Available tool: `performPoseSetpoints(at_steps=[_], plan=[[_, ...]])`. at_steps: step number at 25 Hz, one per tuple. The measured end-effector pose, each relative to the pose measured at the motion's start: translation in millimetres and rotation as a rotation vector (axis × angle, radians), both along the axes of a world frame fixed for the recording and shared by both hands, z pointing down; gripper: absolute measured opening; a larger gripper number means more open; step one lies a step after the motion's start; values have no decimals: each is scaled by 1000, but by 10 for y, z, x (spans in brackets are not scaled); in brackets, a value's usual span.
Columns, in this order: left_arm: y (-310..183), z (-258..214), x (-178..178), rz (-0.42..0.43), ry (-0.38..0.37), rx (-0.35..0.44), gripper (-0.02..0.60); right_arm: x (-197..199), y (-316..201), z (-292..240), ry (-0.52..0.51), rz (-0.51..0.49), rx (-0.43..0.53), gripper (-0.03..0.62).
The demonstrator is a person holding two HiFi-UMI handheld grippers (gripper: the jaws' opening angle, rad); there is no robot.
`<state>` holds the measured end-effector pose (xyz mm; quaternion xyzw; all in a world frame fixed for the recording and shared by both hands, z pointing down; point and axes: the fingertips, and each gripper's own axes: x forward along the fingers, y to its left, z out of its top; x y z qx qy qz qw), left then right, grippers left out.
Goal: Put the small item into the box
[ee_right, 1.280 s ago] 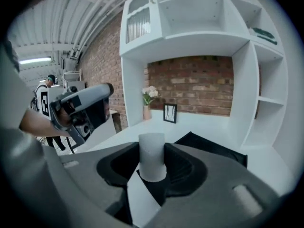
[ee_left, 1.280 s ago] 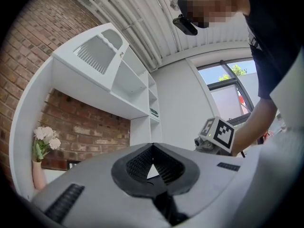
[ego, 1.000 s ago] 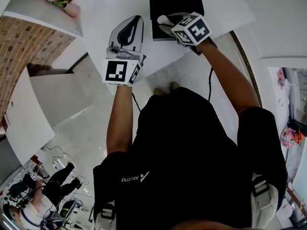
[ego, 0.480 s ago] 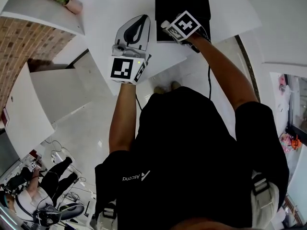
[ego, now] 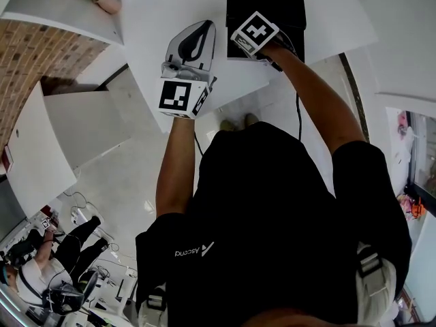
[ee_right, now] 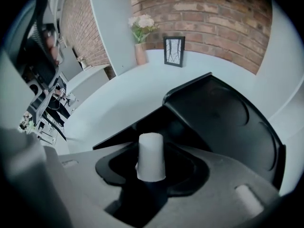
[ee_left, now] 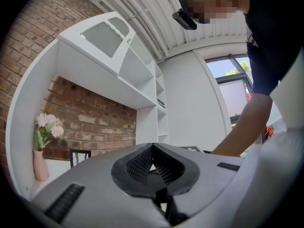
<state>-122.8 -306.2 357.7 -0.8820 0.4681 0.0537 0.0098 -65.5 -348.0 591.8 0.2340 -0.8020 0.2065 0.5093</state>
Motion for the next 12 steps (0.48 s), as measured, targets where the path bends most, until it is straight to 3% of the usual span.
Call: performPoseSetpoints(at_steps=[12], plan=[[54, 67, -2, 11, -2, -13, -2, -48, 72, -303, -151, -10, 81, 216]])
